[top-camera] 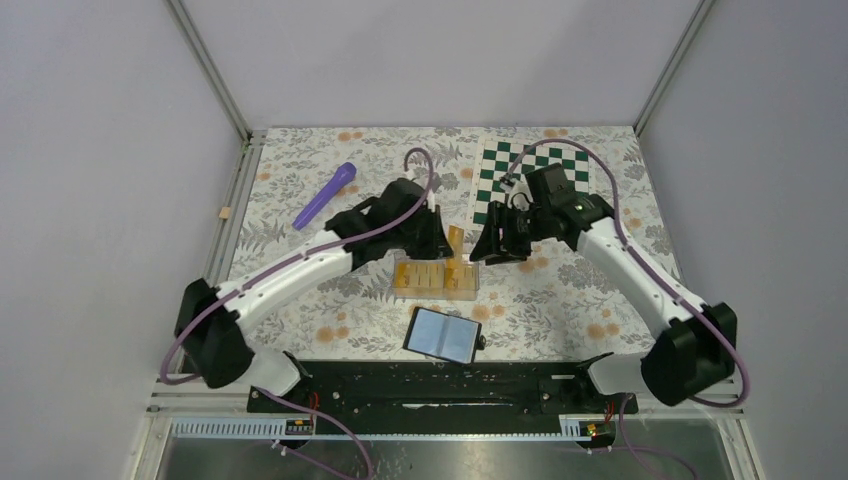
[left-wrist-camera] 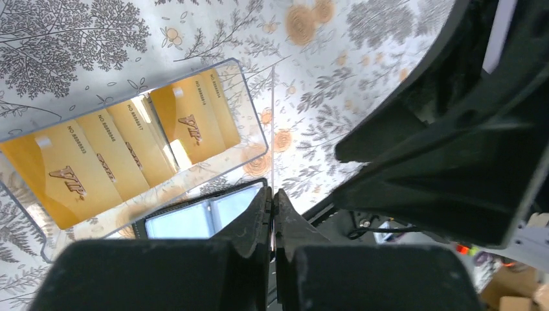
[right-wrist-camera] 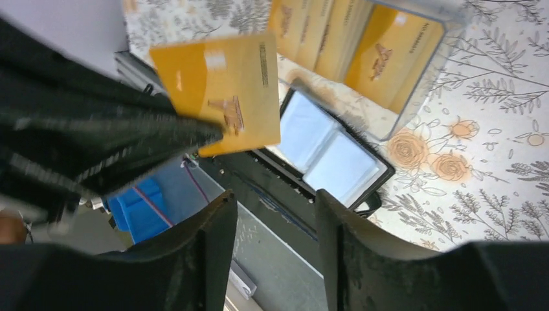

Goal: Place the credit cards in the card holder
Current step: Pick up the credit card from the storage box.

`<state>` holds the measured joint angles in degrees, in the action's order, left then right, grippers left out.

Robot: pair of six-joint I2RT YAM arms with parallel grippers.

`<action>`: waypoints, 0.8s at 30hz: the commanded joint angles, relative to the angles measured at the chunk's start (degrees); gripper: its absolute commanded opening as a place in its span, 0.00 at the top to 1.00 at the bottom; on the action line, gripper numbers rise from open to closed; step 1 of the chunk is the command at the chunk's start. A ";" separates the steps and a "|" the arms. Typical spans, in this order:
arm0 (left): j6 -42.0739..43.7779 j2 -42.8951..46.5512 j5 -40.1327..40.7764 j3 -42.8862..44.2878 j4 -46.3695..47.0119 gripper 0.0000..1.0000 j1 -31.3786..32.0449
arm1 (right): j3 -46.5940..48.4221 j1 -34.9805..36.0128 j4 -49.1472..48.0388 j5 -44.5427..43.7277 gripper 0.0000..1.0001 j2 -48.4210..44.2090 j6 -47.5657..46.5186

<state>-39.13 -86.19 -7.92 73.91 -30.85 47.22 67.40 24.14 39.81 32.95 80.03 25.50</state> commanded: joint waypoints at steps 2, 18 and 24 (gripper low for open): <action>-7.55 9.77 -7.92 -11.93 12.14 1.00 -2.60 | -4.91 -0.67 -3.41 7.09 0.41 -8.17 3.50; -25.59 19.21 -27.87 -31.07 47.94 1.00 -4.69 | -26.05 -0.67 -48.03 26.24 0.53 -15.25 31.18; -24.50 19.09 -27.45 -31.45 45.53 1.00 -4.68 | -26.24 -0.63 -50.29 25.96 0.78 -16.82 32.73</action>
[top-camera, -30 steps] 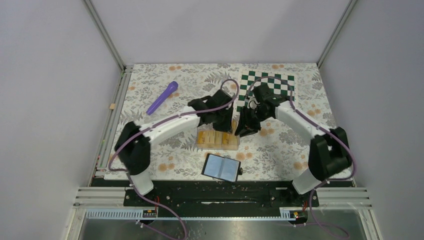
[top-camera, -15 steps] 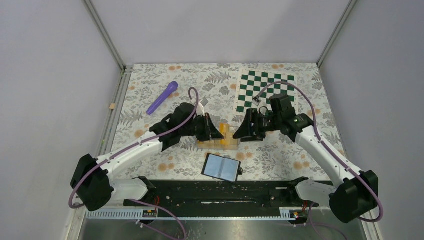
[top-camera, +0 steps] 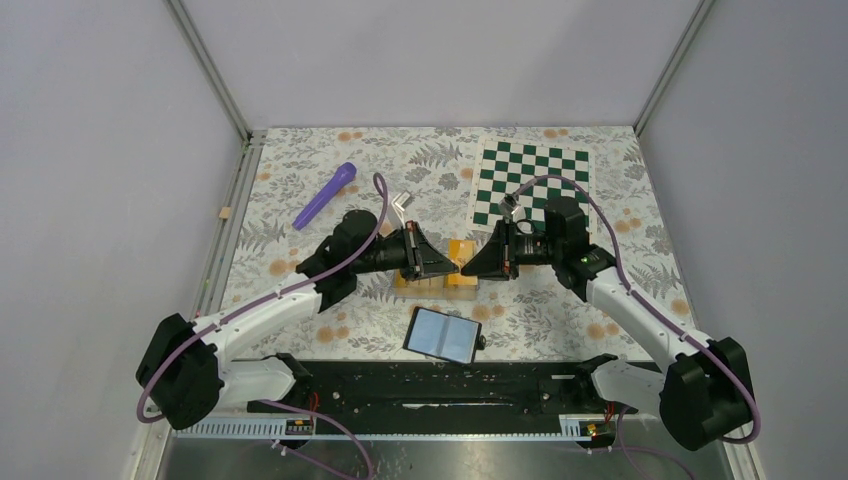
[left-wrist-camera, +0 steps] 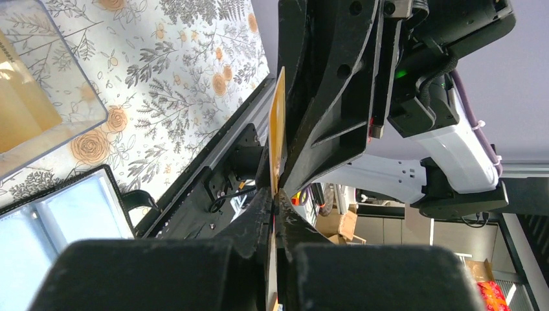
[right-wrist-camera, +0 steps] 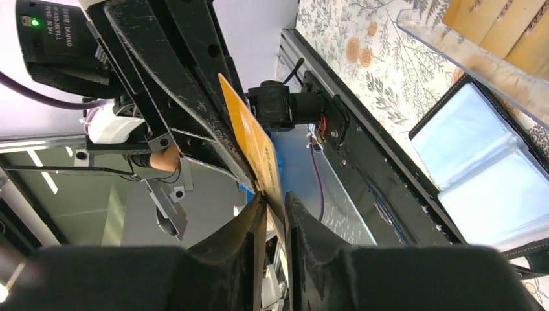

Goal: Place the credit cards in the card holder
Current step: Pick up the credit card from the storage box.

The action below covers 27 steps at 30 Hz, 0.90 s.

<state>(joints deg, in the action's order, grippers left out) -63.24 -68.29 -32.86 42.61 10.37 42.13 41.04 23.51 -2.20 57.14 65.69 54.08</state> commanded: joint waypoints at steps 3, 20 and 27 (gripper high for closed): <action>-0.56 1.22 -2.61 -0.86 4.39 1.00 0.39 | -0.78 -0.04 -10.04 1.56 0.74 -3.30 5.40; 1.51 2.08 -2.37 -2.37 1.37 0.96 0.33 | -2.21 -0.92 -16.82 1.02 1.00 -3.59 9.17; 7.19 6.83 8.43 -3.92 -15.40 0.45 -0.85 | -1.05 -0.83 -5.08 -4.64 1.00 -4.13 -0.11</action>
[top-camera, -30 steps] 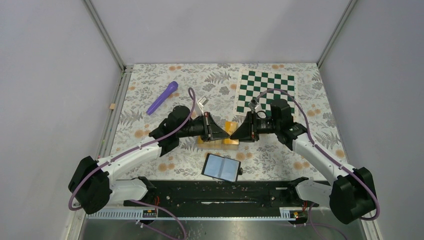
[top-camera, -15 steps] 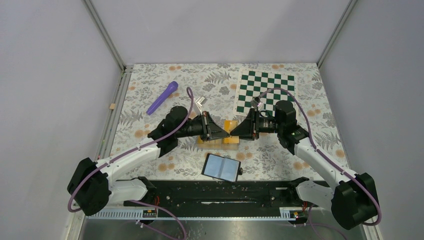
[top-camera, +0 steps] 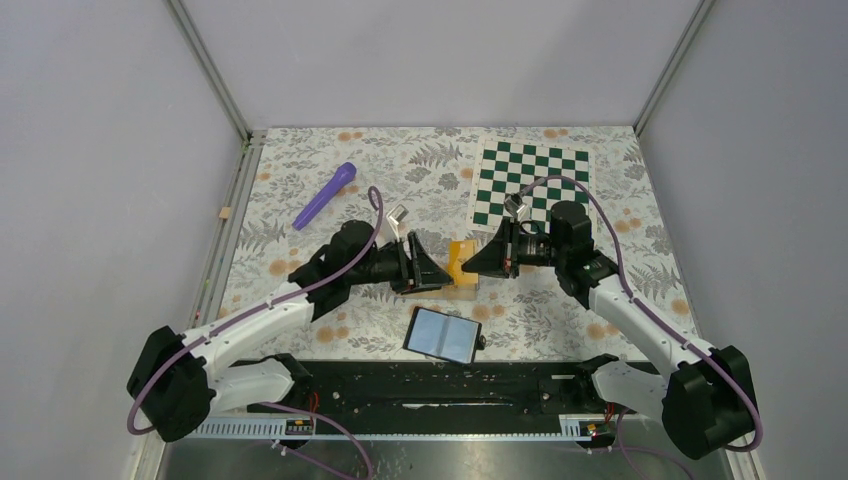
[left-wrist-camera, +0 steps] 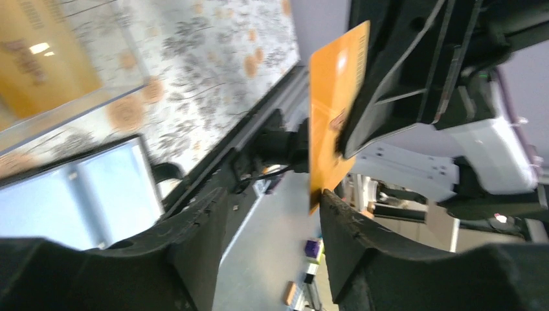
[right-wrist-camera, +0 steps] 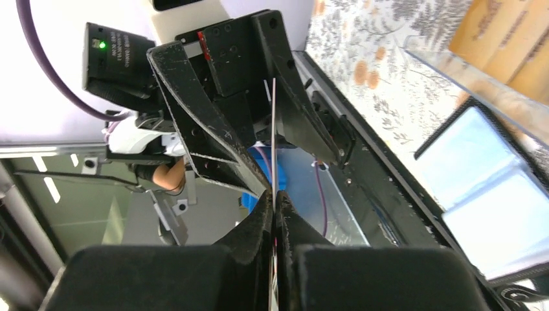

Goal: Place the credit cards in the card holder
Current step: Pick up the credit card from the storage box.

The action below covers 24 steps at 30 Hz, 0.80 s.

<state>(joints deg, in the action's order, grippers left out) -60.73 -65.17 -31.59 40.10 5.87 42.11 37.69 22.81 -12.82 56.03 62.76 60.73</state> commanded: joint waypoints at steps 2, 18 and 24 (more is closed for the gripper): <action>6.73 3.73 10.52 -2.09 -16.66 0.44 -1.18 | 1.98 -0.05 7.36 -4.95 1.00 -1.96 -8.70; 5.54 -11.14 10.69 -13.93 -17.29 0.52 -1.15 | -7.97 8.66 10.02 -19.19 1.00 -0.73 -8.43; 0.57 -13.74 6.49 -16.57 -8.28 0.71 -0.64 | -11.85 7.76 10.04 -22.31 1.00 0.27 -8.32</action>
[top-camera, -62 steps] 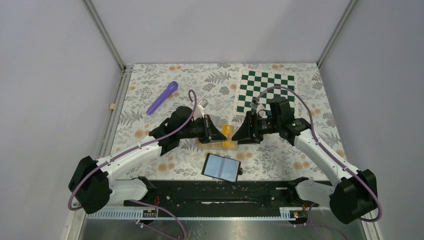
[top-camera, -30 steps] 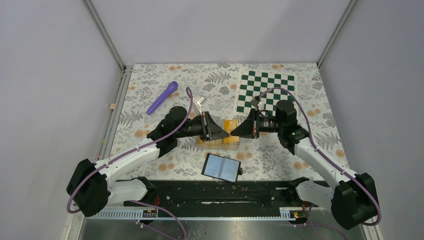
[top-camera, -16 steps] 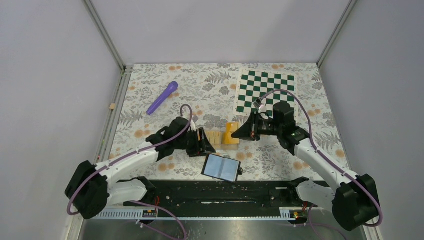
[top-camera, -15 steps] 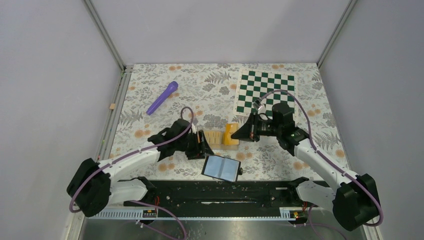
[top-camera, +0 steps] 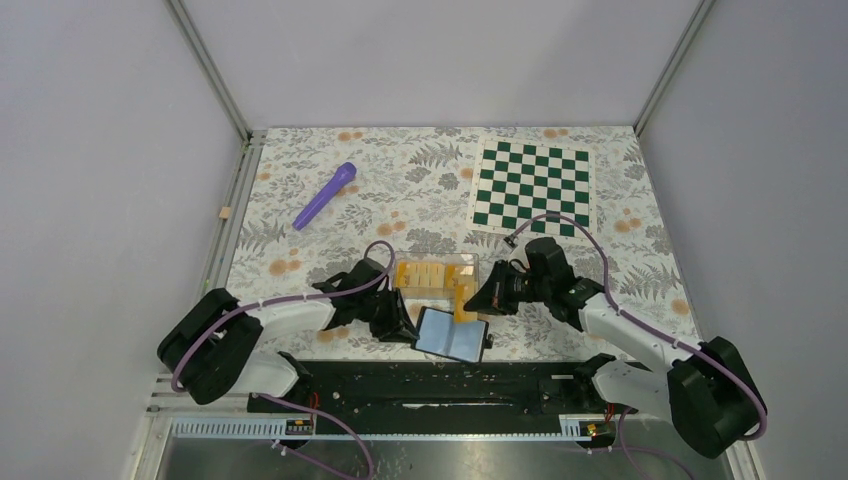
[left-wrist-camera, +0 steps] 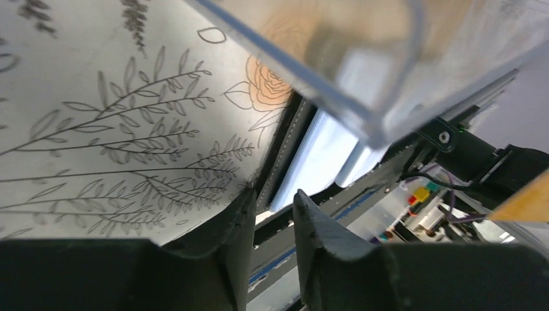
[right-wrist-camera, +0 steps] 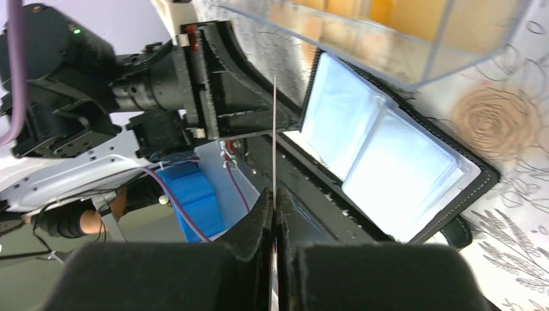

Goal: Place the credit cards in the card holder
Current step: Pick up the credit card from the storage box, then move the card holder to the center of the board.

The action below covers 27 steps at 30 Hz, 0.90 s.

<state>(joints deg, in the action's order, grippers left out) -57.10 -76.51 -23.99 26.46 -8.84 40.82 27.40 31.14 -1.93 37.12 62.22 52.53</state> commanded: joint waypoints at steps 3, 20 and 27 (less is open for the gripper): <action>-4.64 -3.36 -1.93 -3.75 8.53 0.75 1.25 | -1.91 -1.75 -1.17 -2.80 1.00 2.05 -0.70; -15.67 -11.99 -6.54 -7.76 29.28 0.94 2.51 | -0.22 -2.02 3.60 -5.70 1.00 9.20 -10.22; -19.46 -14.48 -4.96 -8.59 33.90 1.00 4.60 | -0.71 -2.51 7.23 -11.60 1.00 7.82 -13.33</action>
<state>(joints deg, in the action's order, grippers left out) -74.65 -89.62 -31.70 19.68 23.62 44.07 25.43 29.23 2.44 30.59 72.36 42.78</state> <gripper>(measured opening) 0.015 0.020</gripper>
